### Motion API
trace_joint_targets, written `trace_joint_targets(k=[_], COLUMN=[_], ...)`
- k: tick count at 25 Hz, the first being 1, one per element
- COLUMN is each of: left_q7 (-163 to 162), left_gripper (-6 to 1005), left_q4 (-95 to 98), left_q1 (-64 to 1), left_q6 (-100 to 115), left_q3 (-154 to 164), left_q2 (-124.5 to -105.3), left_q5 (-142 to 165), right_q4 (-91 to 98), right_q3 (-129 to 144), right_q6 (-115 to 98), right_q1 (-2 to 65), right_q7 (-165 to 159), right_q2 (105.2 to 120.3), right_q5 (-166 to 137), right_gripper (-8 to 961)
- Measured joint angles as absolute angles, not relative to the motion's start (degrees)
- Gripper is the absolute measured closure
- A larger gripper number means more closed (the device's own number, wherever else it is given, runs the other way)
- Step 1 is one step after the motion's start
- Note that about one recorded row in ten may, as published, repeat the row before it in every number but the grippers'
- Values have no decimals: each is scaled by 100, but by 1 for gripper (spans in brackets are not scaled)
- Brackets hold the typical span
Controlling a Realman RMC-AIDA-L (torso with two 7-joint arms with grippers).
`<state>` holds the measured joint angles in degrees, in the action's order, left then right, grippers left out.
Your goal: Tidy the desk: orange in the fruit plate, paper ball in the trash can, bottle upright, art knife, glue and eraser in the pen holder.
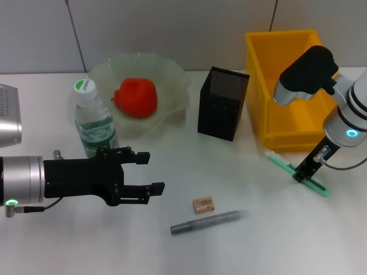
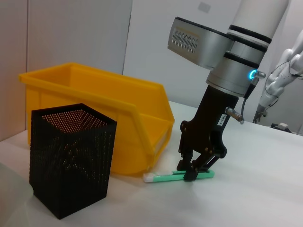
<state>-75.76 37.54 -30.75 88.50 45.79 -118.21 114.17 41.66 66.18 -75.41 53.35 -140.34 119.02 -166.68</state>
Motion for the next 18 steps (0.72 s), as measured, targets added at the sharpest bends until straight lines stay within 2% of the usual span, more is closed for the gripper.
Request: trace_joint_targets(k=[18], left_q7=[-7576], left_gripper=[196], left_q4=[3762], left_q1=[-3076], left_q6=[8851], left_q3=[4574], left_q2=[-11821], left_q5=[11415], right_q4=[4454], right_q3=[6617], right_q6=[-7781], right_q1=[5310], right_q7=[-13793], right_q2=[11911], right_q5=[-16381], right_gripper=[779])
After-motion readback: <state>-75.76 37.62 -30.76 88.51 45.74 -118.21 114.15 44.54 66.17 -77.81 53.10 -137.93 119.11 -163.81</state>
